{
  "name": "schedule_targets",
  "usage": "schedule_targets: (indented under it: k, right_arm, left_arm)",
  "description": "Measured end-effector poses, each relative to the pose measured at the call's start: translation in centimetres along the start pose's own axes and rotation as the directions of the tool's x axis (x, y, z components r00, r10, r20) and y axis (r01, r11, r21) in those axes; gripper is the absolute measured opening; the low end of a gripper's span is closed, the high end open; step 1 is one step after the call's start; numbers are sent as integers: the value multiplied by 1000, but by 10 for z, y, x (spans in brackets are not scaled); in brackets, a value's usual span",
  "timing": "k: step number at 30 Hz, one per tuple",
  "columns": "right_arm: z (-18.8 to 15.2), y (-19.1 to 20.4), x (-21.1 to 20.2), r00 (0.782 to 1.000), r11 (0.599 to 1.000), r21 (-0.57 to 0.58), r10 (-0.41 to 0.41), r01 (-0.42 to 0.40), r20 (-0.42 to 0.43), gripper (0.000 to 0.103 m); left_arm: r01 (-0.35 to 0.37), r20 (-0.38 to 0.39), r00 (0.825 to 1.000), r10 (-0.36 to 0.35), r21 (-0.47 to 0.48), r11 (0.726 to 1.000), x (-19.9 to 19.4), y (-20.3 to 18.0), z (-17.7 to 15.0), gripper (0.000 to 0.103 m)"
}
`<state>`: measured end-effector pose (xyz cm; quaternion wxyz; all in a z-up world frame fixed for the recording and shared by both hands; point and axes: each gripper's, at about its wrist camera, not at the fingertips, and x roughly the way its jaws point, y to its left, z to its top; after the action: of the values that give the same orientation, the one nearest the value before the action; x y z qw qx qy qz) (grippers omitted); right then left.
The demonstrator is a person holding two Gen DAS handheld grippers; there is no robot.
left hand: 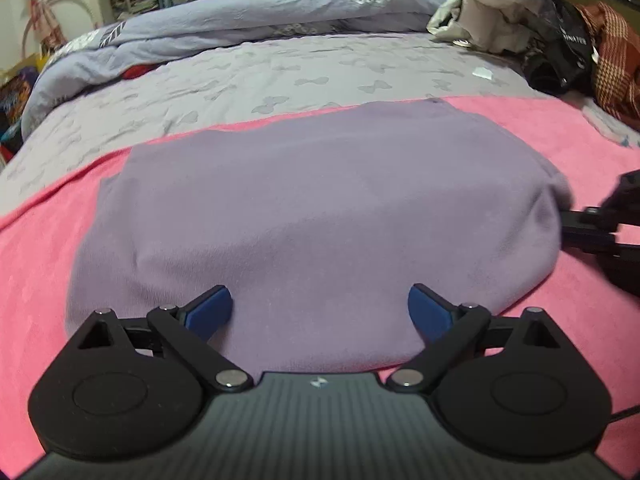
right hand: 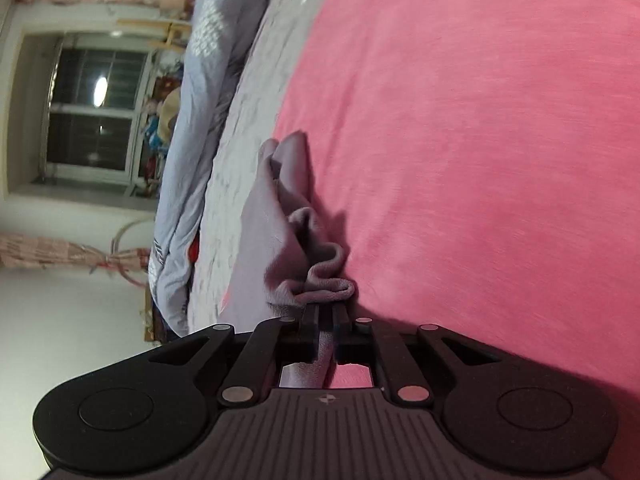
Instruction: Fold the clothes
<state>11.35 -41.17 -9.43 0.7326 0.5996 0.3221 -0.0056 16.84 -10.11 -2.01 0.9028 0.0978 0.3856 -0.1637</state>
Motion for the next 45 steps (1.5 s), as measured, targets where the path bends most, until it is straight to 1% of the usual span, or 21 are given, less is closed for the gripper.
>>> schedule_targets:
  k: [2,4,6,7,8,9,12,14,16,17,18,26,28,29,30,32,35,38,41,43,45]
  right_arm:
    - [3,0,1,1000,1000,21,19,-19,-5,9]
    - [6,-3,-4,999,997,63,45,-45,-11,20]
    - [2,-2,-17,994,993,62,103,-104,28,53]
    - [0,2,-21,991,991,42,126,-128,51,62]
    - [-2,9,-20,991,993,7,117,-118,59,74]
    - [-4,16,-19,992,994,-29,107,-106,67,80]
    - [-9,40,0,996,985,-167,-37,50,80,77]
    - [-12,49,10,990,971,-216,-79,104,119,73]
    - [-13,49,3,985,963,-227,-117,143,125,47]
    - [-13,50,0,982,959,-232,-135,162,129,21]
    - [-13,50,-4,979,955,-236,-154,182,132,20]
    - [-16,52,-30,941,903,-273,-298,333,162,22]
    - [-17,52,-37,928,886,-281,-332,369,170,31]
    - [-17,52,-40,921,878,-285,-347,385,174,39]
    - [-20,52,-39,933,891,-285,-316,354,171,54]
    - [-25,51,-36,954,918,-271,-255,290,157,66]
    - [-32,47,-29,964,938,-241,-220,250,147,67]
    - [-33,39,-31,982,970,-169,-158,173,101,65]
    - [-31,31,-34,983,981,-126,-134,149,123,60]
    - [-23,27,-30,981,988,-95,-108,124,160,60]
    - [-13,30,-16,975,985,-120,-101,127,199,60]
  left_arm:
    - [1,1,1000,-1,0,1000,0,0,0,97]
    - [3,1,1000,-3,1,1000,0,1,1,97]
    - [7,2,1000,-7,-1,1000,0,2,1,97]
    - [8,4,1000,-8,-2,1000,1,2,0,97]
    - [9,5,1000,-9,-3,1000,1,3,0,97]
    - [10,6,1000,-10,-5,1000,1,3,0,98]
    - [9,-9,1000,-9,-9,1000,2,3,2,99]
    - [11,-38,999,-12,-19,1000,4,5,7,99]
    - [8,-69,998,-10,-22,1000,7,5,11,100]
    - [7,-75,997,-9,-22,1000,7,5,11,101]
    - [6,-81,997,-8,-21,1000,8,5,12,101]
    - [6,-96,995,-8,-21,1000,9,5,13,101]
    - [1,-96,995,-4,-25,1000,12,2,13,101]
    - [1,-96,995,-3,-25,1000,11,1,14,101]
    - [1,-97,995,-3,-24,1000,11,0,14,101]
    - [0,-95,996,-3,-24,1000,11,0,14,101]
    - [1,-94,996,-3,-25,1000,11,0,14,101]
    - [0,-93,996,-3,-25,1000,11,0,14,101]
    - [-1,-91,996,-1,-25,1000,10,0,13,101]
    - [-2,-90,996,-1,-27,1000,10,0,13,101]
    - [-2,-88,996,0,-28,1000,10,0,13,101]
